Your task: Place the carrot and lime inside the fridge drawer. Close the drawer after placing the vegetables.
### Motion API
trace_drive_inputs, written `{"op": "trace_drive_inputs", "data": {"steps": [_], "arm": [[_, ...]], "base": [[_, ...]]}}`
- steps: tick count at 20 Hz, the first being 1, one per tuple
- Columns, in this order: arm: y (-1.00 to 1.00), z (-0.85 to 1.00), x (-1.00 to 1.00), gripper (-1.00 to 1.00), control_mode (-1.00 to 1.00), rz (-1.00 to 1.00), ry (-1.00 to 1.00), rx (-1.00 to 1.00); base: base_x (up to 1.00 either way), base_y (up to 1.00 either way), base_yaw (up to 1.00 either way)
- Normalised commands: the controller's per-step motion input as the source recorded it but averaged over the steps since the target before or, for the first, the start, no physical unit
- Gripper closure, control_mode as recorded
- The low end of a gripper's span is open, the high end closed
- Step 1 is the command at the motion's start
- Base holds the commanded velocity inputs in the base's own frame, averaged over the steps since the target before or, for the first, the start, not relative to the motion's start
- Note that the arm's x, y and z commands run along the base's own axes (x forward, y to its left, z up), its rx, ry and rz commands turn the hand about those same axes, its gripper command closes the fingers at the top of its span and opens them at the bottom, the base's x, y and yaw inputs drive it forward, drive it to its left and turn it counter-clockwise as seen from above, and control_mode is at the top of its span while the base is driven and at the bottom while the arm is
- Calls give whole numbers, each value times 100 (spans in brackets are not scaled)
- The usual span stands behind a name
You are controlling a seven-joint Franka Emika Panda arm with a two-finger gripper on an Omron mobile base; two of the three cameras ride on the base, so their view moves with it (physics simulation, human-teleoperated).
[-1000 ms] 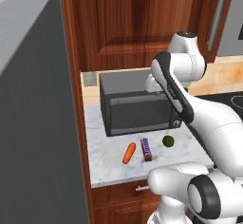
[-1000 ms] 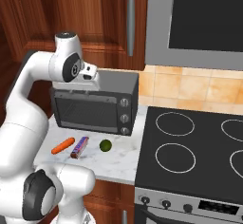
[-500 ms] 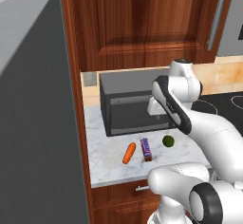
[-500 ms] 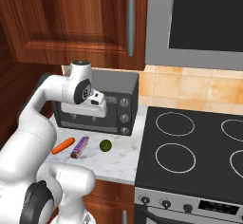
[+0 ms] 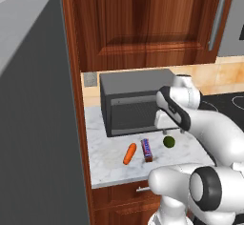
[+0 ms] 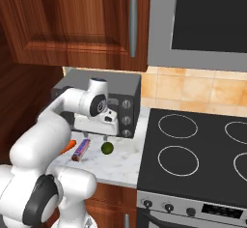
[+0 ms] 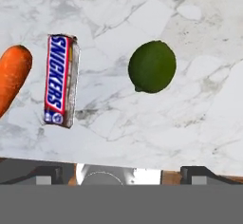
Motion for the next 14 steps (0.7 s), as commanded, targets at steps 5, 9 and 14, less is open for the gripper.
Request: {"op": "trace_drive_inputs", "data": {"steps": [5,9,14], "arm": [[-9,-20,1,-100,-100,0,3,0],[-8,-23,0,-100,-100,0,0,0],[-5,-40,0,-100,-100,0,-2,0]], "base": [[0,0,0],[0,0,0],[0,0,0]]}}
